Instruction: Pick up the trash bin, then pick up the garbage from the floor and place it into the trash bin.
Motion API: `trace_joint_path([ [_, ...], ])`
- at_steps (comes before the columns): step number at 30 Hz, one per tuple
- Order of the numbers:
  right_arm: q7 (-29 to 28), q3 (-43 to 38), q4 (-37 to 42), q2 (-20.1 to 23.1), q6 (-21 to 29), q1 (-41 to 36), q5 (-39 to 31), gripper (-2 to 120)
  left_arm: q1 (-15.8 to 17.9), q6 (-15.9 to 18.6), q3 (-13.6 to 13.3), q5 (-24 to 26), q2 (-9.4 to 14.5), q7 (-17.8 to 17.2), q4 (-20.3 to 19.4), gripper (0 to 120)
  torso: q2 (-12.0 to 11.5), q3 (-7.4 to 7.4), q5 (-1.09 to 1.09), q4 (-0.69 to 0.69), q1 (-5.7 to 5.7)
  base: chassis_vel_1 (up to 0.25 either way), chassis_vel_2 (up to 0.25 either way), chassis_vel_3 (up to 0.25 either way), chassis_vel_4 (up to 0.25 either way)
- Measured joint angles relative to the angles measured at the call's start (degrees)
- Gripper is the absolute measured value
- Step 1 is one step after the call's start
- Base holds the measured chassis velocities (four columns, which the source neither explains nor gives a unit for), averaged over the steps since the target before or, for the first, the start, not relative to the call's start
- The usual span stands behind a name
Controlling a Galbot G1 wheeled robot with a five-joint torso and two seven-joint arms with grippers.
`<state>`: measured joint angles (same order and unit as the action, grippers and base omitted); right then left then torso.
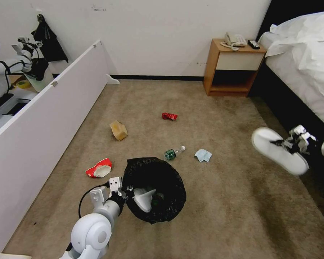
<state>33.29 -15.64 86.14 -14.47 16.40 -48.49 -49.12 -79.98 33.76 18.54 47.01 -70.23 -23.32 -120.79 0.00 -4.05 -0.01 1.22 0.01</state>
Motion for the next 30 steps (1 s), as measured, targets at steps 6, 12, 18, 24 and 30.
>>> trace_joint_path([
  [6,-4.6,-3.7,7.5,0.1,-0.9,-0.1,-5.7,0,-0.3,1.0,0.0,1.5,0.7,-1.0,0.1,0,0.0,0.0,0.0,-0.01,0.0,0.0,0.0,0.0,0.0],
  [12,-9.0,-6.0,14.3,0.1,-3.3,0.1,-11.1,0,0.0,1.5,-0.4,2.6,1.0,-1.5,0.1,0,0.0,0.0,0.0,-0.01,0.0,0.0,0.0,0.0,0.0],
  [18,-11.0,-6.2,20.8,-0.5,-8.9,0.8,-18.2,0,0.4,2.1,-0.6,4.0,1.9,-1.6,0.1,0,0.0,0.01,0.0,0.0,0.0,0.0,0.0,0.0,0.0],
  [24,-10.0,-4.3,27.1,-1.6,-14.1,2.2,-24.2,0,0.3,3.1,-0.8,6.2,2.7,-2.0,-0.9,0,0.0,0.01,0.0,-0.01,0.0,0.0,0.0,0.0,0.0],
  [30,-6.8,-2.5,32.1,-2.0,-18.4,2.9,-27.0,0,0.9,4.0,-1.1,9.1,3.1,-3.5,-1.1,0,0.0,0.0,0.0,-0.01,0.0,0.0,0.0,0.0,0.0],
])
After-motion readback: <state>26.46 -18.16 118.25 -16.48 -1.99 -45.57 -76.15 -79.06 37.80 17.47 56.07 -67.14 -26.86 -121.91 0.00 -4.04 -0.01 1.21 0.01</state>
